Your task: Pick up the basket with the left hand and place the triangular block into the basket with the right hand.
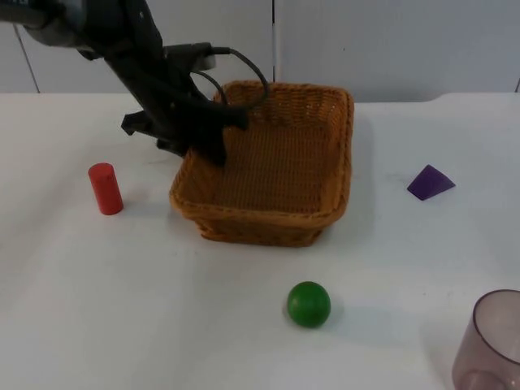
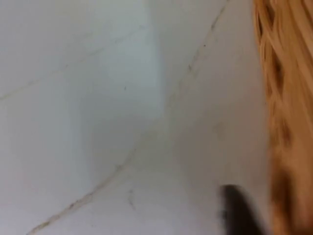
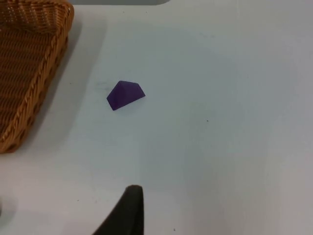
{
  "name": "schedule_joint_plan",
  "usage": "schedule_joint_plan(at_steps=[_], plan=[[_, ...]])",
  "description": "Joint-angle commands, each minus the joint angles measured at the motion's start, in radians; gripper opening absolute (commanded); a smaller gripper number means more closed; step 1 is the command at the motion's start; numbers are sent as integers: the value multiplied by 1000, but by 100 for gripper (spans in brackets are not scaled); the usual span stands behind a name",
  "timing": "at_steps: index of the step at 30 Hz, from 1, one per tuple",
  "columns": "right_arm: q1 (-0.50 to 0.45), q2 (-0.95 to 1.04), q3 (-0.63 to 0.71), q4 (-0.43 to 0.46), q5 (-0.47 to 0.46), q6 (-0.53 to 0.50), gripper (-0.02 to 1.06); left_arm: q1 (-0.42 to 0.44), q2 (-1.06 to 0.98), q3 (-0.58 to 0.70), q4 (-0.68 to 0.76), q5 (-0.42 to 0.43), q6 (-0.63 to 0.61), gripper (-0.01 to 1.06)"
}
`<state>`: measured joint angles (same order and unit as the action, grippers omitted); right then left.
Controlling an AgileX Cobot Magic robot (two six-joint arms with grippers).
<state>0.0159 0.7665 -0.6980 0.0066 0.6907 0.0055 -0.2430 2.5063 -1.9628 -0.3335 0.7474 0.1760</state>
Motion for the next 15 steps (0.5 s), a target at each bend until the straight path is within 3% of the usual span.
schedule_joint_plan(at_steps=[1, 2, 5, 13, 15], plan=[[-7, 1, -9, 0, -9, 1, 105, -7, -4, -8, 0, 3, -6, 14], [-7, 1, -9, 0, -9, 1, 105, -5, -5, -8, 2, 3, -12, 0], [-7, 1, -9, 0, -11, 1, 105, 21, -22, -9, 0, 5, -160, 0], [-7, 1, -9, 0, -35, 1, 105, 19, -167, -9, -25, 113, -176, 0], [-7, 1, -9, 0, -39, 1, 105, -8, -220, -3, -25, 177, -176, 0]])
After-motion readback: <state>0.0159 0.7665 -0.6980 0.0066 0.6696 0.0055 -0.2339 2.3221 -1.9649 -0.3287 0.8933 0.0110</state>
